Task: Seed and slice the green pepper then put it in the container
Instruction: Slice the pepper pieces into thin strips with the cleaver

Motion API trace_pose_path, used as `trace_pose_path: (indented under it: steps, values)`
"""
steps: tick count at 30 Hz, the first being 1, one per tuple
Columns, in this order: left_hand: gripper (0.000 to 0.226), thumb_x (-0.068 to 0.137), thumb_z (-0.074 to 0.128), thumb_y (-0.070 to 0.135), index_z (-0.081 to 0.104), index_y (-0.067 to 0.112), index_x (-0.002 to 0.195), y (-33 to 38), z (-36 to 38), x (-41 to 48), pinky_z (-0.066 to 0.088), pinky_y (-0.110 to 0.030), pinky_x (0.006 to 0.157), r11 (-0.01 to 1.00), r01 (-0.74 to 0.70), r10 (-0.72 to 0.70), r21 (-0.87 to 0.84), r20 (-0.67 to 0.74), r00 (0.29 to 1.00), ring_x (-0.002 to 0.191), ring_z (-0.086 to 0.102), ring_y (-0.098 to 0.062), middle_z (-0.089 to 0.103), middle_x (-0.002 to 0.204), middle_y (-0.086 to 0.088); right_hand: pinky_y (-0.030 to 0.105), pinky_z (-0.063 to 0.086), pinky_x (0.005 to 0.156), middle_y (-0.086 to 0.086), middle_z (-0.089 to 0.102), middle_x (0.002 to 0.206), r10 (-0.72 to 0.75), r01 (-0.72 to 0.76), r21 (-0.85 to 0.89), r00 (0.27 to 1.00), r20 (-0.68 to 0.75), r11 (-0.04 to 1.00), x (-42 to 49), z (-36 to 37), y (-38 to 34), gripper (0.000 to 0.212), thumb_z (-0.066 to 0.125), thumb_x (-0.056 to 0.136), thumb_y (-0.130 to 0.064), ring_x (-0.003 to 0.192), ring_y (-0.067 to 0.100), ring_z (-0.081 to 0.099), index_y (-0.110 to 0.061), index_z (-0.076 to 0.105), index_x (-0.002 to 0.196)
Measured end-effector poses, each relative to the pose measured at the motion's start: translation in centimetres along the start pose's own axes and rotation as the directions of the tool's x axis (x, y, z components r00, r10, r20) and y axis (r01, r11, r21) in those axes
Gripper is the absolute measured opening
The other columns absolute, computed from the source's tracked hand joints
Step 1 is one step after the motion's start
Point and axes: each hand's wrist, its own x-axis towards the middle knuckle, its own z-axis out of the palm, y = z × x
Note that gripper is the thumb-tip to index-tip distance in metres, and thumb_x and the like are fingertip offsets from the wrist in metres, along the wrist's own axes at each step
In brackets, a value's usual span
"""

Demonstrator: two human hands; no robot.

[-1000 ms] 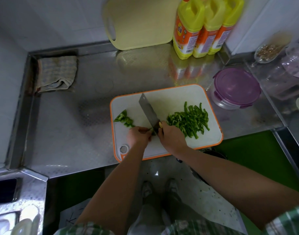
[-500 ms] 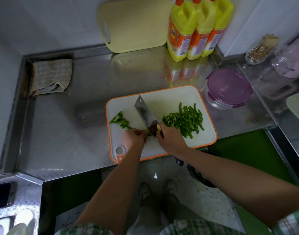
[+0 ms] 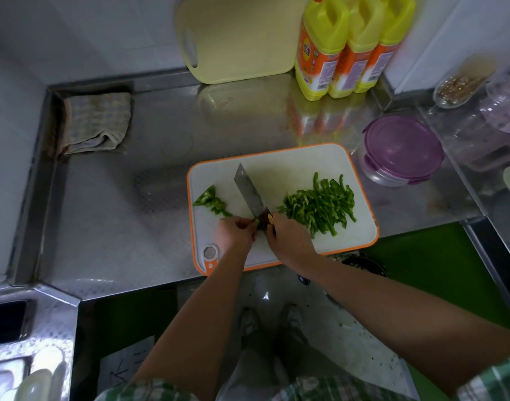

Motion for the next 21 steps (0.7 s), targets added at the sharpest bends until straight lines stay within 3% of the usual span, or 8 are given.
trace_pose_path:
  steps: [3, 6, 10, 13, 17, 21]
  values:
    - [0.009, 0.086, 0.070, 0.015, 0.072, 0.013, 0.077, 0.1, -0.3, -0.1, 0.043, -0.021, 0.053, 1.000, -0.008, 0.008, 0.009, 0.017, 1.000, 0.059, 0.057, -0.010, 0.065, 0.062, 0.001, 0.030, 0.032, 0.053, 0.003, 0.048, 0.069, -0.021, 0.021, -0.022, 1.000, -0.019, 1.000, 0.5, 0.0, 0.0, 0.018, 0.040, 0.100, -0.023, 0.062, 0.024, 0.053, -0.008, 0.051, 0.099]
    - [0.005, 0.086, 0.071, 0.016, 0.073, 0.011, 0.085, 0.2, -0.5, -0.1, 0.049, -0.024, 0.062, 1.000, 0.002, -0.002, 0.018, 0.026, 1.000, 0.065, 0.061, -0.015, 0.069, 0.069, -0.004, 0.029, 0.029, 0.048, 0.003, 0.047, 0.068, 0.011, -0.013, -0.039, 0.999, -0.051, 0.999, 1.3, -0.4, 0.4, 0.020, 0.041, 0.100, -0.021, 0.059, 0.023, 0.050, -0.006, 0.052, 0.107]
    - [0.012, 0.083, 0.074, 0.023, 0.068, 0.018, 0.073, 0.1, -0.3, 0.0, 0.054, -0.030, 0.068, 0.999, 0.011, -0.011, 0.042, 0.003, 1.000, 0.070, 0.066, -0.019, 0.072, 0.070, -0.005, 0.030, 0.029, 0.045, 0.000, 0.044, 0.060, 0.004, -0.002, 0.057, 0.999, -0.042, 0.998, 1.1, -0.8, 1.6, 0.018, 0.043, 0.098, -0.019, 0.047, 0.014, 0.039, -0.005, 0.052, 0.100]
    - [0.020, 0.082, 0.075, 0.024, 0.064, 0.021, 0.065, 0.1, -0.2, 0.0, 0.055, -0.032, 0.068, 0.999, 0.007, -0.006, 0.051, -0.026, 1.000, 0.069, 0.066, -0.021, 0.070, 0.066, -0.003, 0.032, 0.032, 0.047, 0.004, 0.048, 0.062, -0.030, 0.033, 0.095, 0.999, -0.038, 0.995, 0.4, -1.1, 1.8, 0.015, 0.044, 0.098, -0.020, 0.049, 0.017, 0.042, -0.007, 0.050, 0.092]
    - [0.024, 0.082, 0.074, 0.022, 0.063, 0.022, 0.061, 0.2, -0.1, -0.1, 0.054, -0.032, 0.067, 0.998, 0.007, -0.005, 0.069, -0.034, 0.999, 0.068, 0.065, -0.021, 0.069, 0.065, -0.004, 0.026, 0.023, 0.044, 0.000, 0.045, 0.062, -0.046, 0.047, 0.080, 0.999, -0.016, 0.996, -0.1, -1.2, 1.3, 0.015, 0.043, 0.098, -0.021, 0.049, 0.012, 0.039, -0.013, 0.043, 0.085]
    - [0.020, 0.083, 0.074, 0.021, 0.067, 0.019, 0.064, 0.1, 0.0, 0.0, 0.052, -0.029, 0.065, 0.998, 0.008, -0.007, 0.059, -0.027, 1.000, 0.067, 0.064, -0.020, 0.069, 0.065, -0.003, 0.030, 0.031, 0.053, -0.001, 0.044, 0.063, -0.019, 0.017, 0.082, 1.000, 0.021, 0.997, -0.2, -1.1, 1.1, 0.015, 0.043, 0.097, -0.023, 0.054, 0.019, 0.043, -0.012, 0.045, 0.088]
